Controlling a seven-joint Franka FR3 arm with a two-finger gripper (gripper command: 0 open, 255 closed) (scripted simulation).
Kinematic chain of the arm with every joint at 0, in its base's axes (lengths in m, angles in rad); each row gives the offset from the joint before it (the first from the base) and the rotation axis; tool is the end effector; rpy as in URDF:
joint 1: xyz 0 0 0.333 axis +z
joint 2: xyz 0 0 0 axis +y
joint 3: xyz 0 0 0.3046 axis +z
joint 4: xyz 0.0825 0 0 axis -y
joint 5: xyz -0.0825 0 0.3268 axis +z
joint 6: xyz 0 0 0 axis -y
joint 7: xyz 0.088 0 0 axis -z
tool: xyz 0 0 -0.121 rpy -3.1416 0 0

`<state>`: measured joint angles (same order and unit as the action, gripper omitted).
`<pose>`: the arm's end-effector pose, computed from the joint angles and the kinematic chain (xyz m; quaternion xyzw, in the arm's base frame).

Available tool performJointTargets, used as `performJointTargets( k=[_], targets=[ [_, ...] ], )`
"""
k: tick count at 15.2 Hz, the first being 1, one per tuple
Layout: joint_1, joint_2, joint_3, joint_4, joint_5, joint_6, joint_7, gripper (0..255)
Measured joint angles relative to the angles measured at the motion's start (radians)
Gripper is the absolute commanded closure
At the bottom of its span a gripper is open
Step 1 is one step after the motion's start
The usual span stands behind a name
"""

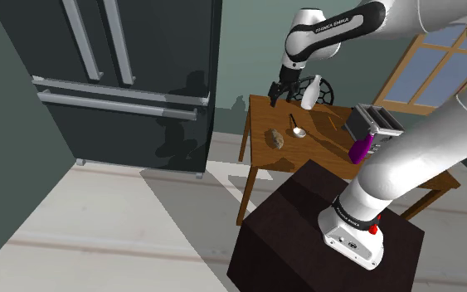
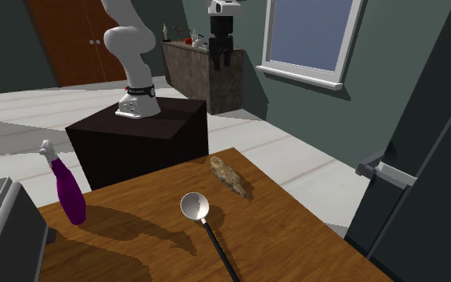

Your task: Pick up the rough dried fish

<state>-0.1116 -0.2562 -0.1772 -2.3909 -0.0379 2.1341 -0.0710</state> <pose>0.3932 -0.1207 0.4208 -0.9954 0.0957 0.0008 0.0066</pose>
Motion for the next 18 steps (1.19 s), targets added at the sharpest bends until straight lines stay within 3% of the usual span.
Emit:
performJointTargets(
  k=[9,18],
  targets=[
    [-0.048,0.318,-0.066,0.104,0.075,0.175,-0.031,0],
    [-0.134,0.634,-0.087,0.284,0.196,0.260,-0.083,0]
  ],
)
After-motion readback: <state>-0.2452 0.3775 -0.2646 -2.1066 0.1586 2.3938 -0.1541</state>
